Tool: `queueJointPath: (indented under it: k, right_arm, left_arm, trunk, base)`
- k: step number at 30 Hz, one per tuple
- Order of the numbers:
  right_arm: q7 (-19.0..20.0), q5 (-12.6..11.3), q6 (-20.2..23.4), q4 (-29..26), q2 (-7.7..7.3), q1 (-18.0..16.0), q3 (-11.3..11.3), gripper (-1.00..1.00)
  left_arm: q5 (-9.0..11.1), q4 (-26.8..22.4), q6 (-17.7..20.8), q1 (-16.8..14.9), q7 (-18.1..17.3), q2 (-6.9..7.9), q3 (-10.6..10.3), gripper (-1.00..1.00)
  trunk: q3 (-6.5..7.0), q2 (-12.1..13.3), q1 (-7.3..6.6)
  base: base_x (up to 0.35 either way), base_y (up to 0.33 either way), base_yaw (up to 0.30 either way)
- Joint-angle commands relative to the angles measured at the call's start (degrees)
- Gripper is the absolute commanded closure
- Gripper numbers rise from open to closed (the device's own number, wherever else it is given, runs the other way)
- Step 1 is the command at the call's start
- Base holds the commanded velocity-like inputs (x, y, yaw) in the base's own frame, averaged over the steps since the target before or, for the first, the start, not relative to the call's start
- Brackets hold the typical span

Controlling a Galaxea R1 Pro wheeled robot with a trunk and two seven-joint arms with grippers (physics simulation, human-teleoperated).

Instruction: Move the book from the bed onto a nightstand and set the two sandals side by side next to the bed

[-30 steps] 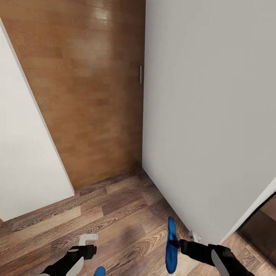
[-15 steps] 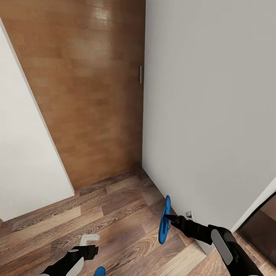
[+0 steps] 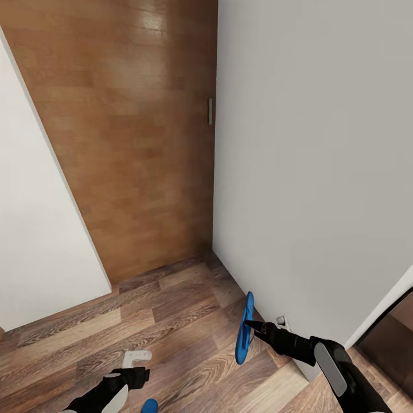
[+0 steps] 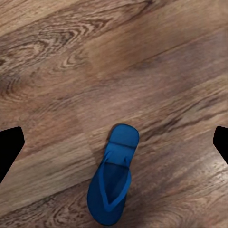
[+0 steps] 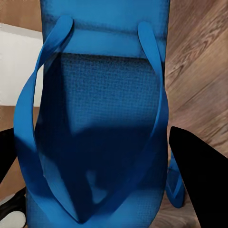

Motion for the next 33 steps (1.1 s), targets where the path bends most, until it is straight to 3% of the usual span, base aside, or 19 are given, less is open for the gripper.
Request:
queueJointPath:
  k: [1,5,33]
  right_arm:
    - [0.2,-0.1,0.4,0.0,0.02,0.0,-0.1,1.00]
    - [0.2,-0.2,0.4,0.0,-0.04,0.0,-0.3,1.00]
    - [-0.4,0.3,-0.1,0.3,0.29,0.0,0.3,1.00]
  left_arm:
    - [0.5,-0.2,0.3,0.0,0.4,0.05,-0.5,-1.00]
    - [0.5,-0.2,0.3,0.0,0.4,-0.40,-0.5,-1.00]
    - [0.5,-0.2,0.6,0.2,0.5,-1.20,-0.5,-1.00]
  trunk:
    - [-0.05,0.0,-0.01]
    - [-0.05,0.0,-0.01]
    - [-5.08,-11.3,6.14]
  base:
    - [0.000,0.000,0.000]
    - [0.000,0.000,0.000]
    - [0.000,0.000,0.000]
